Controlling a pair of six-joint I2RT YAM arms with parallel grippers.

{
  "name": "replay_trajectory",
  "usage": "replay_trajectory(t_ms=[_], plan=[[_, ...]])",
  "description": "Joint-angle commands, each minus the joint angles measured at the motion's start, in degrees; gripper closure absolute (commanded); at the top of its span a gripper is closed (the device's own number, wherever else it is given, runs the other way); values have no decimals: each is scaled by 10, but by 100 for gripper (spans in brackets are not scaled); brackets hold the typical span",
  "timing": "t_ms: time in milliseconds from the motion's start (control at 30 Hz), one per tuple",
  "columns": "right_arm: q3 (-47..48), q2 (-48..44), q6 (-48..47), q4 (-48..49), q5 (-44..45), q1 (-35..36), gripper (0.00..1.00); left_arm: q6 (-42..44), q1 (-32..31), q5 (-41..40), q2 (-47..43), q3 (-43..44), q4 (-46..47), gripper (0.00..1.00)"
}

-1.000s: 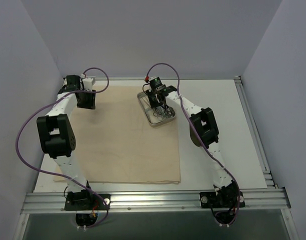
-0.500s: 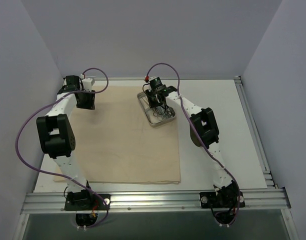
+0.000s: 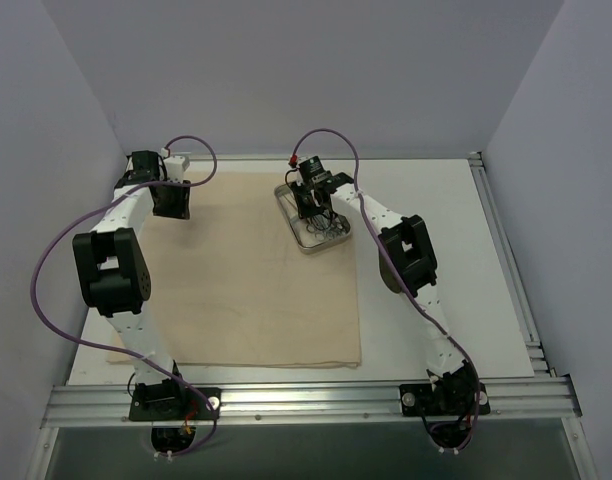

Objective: Open and lay out the surgical kit
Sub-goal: Pick up the medical item from the container.

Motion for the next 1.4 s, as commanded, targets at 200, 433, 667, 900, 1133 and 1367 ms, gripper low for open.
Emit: replay_trajectory(t_ms=[200,433,667,900,1133,1367], plan=[[15,0,1,-22,-4,3,93,9,6,10,-11,0,11,49],[20,-36,5,-17,7,4,100,8,6,11,-14,1,10,49],[6,-76,22,1,41,12,100,9,6,13,-21,2,6,49],[-14,-121,51,33,96,27,100,10,6,26,-38,2,-6,49],[-43,-136,121,92,136,59,100,4,7,49,-67,1,-25,49],[-58,-91,249,215,139,111,100,-2,8,76,-97,-15,-35,48]])
